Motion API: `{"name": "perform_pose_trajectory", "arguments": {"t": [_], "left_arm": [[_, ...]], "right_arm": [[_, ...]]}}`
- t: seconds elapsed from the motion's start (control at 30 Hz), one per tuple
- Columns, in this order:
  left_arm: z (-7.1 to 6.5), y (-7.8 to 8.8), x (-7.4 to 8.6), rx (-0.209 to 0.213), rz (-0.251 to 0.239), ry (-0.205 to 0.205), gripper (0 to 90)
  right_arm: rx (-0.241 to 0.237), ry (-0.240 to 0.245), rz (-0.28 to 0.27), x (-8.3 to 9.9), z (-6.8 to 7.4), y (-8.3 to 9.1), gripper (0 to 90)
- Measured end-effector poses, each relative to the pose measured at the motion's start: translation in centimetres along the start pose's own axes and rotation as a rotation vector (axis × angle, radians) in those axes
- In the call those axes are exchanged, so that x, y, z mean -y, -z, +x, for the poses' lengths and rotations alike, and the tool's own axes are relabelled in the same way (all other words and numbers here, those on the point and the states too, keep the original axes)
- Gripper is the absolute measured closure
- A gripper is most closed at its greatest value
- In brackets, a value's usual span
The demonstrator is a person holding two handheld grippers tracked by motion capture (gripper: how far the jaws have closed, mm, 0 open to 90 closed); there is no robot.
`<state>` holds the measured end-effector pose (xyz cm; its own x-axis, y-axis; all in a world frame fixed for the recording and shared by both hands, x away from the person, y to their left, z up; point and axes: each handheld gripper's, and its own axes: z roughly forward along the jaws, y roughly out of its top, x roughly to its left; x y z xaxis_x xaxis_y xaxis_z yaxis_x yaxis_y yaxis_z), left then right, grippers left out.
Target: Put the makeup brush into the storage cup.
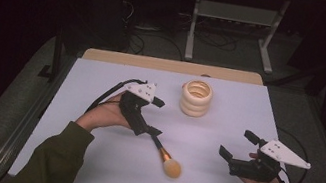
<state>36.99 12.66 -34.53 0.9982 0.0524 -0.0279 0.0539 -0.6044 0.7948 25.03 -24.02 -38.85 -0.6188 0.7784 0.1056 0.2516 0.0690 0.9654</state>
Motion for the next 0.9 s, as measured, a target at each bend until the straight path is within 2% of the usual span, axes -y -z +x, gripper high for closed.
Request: {"name": "perform_pose_trajectory", "arguments": {"t": [0.57, 0.63, 0.9], "left_arm": [[-0.2, -2.0, 0.1, 0.036, 0.136, -0.054, 1.6], [-0.2, -2.2, 0.1, 0.047, 0.15, -0.066, 8.8], [-0.1, -2.7, 0.3, 0.066, 0.185, -0.08, 14.5]], "right_arm": [[-0.001, 0.0, 0.0, 0.0, 0.0, 0.0, 0.0], [-0.001, 0.001, 0.002, 0.0, 0.0, 0.0, 0.0], [-0.004, -0.001, 0.001, 0.1, 0.0, -0.1, 0.0]]}}
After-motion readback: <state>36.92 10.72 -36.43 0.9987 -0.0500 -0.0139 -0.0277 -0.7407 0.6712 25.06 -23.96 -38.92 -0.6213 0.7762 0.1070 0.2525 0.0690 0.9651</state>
